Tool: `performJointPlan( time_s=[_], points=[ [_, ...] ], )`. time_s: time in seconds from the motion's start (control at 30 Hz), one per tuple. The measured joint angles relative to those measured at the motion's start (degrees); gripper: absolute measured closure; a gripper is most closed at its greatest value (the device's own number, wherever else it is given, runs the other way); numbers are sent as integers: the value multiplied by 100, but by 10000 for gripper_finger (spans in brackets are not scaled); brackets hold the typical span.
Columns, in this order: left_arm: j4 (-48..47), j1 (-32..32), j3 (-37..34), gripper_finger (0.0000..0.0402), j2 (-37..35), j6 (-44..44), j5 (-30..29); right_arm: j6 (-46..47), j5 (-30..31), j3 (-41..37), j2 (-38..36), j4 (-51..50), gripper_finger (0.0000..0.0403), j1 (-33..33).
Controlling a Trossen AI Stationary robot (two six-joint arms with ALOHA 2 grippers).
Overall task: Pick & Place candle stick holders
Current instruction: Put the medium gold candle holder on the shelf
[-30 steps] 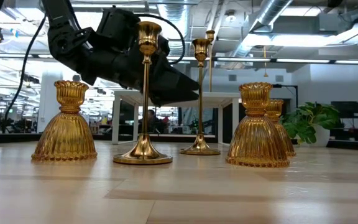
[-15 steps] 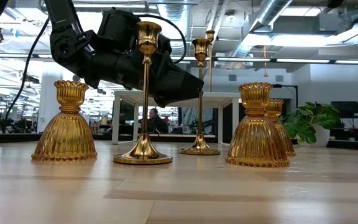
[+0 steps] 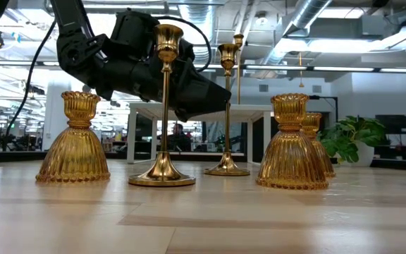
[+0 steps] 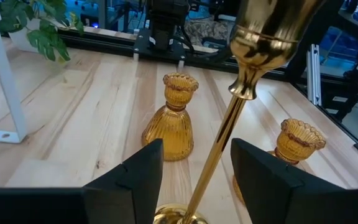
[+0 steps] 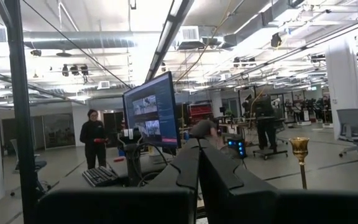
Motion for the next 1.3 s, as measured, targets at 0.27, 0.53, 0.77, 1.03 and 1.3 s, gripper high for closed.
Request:
performJointPlan(
  time_s=[0.27,0.53,0.77,1.03,1.3],
  points=[
    [2,2,-2,213,0,-2,-97,5,-11,2,0,0,403,0],
    [0,0,-2,213,0,0,-107,1,-17,4,0,0,403,-2],
    [-17,0,-46,213,0,0,-120,-139,-17,4,0,0,403,0],
    [24,0,-181,213,0,-151,-216,-154,-17,7,0,1,403,-1],
    [46,-63,-181,213,0,-144,-160,-150,-13,7,0,2,403,-2]
  ],
)
